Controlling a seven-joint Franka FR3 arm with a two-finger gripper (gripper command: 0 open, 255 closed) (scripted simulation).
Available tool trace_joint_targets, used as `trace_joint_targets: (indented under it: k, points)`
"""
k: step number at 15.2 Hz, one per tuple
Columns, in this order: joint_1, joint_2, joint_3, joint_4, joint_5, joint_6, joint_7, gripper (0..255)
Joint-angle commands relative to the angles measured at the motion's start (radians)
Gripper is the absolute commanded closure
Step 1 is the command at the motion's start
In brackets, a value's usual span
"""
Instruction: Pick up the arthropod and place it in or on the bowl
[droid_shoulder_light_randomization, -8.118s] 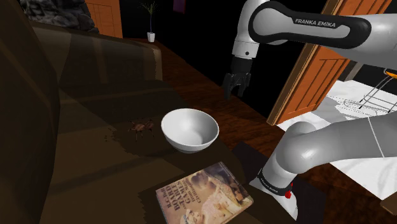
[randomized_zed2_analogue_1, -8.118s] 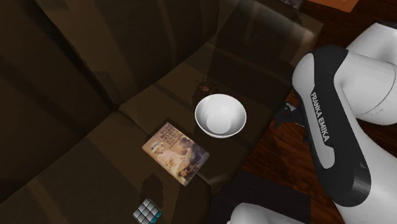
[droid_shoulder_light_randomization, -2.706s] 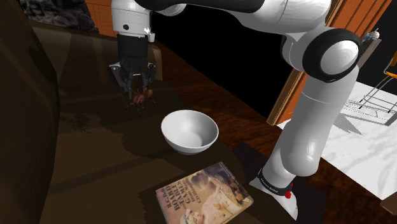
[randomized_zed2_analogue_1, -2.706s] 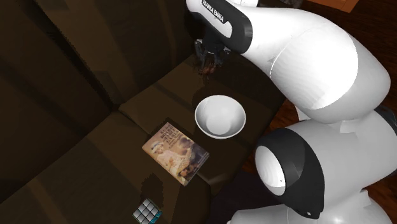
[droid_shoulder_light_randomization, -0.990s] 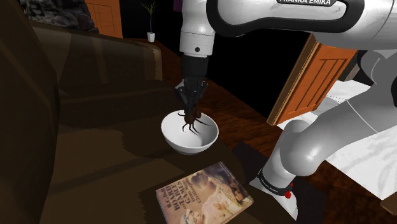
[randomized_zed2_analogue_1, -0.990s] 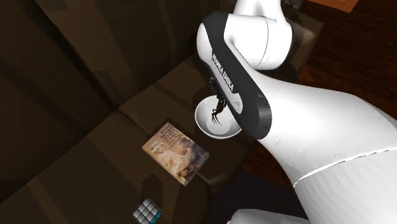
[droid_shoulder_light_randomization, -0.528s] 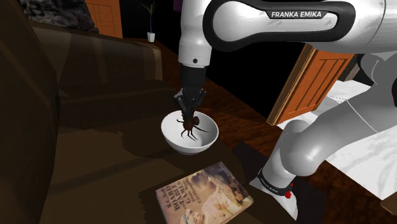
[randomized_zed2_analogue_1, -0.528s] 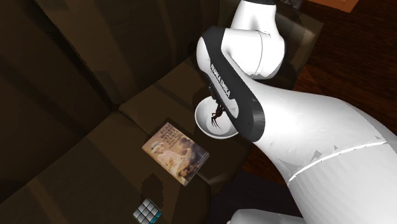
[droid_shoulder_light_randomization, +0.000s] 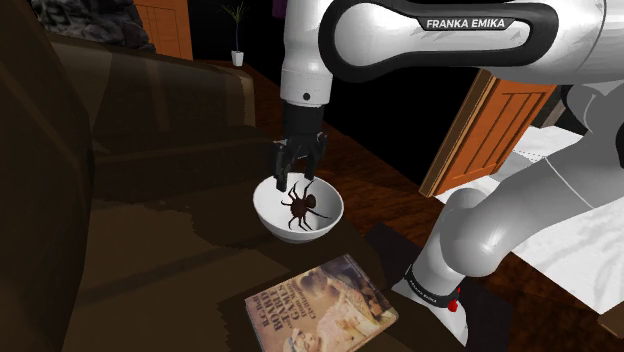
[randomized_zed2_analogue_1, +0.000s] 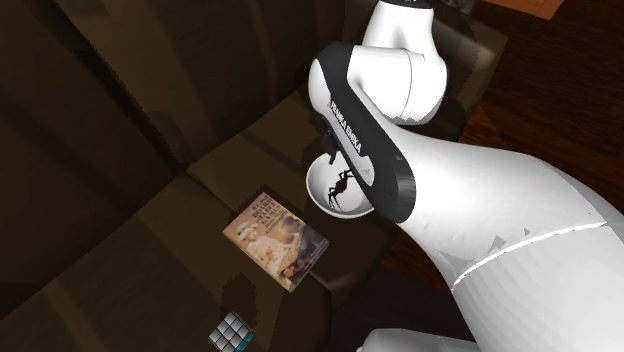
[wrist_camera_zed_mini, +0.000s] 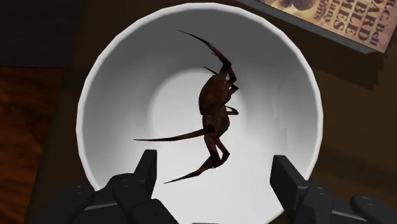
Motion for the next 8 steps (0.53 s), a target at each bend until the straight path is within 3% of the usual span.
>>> trace_joint_targets:
  k: [1,3,8]
  points:
    - [0.0,0.0,0.0,0.0,0.0,0.0,0.0,0]
    - [0.0,0.0,0.0,0.0,0.0,0.0,0.0,0]
    - [-0.011,0.021,-0.02,0.141,-0.018,-0.121,0.008,0]
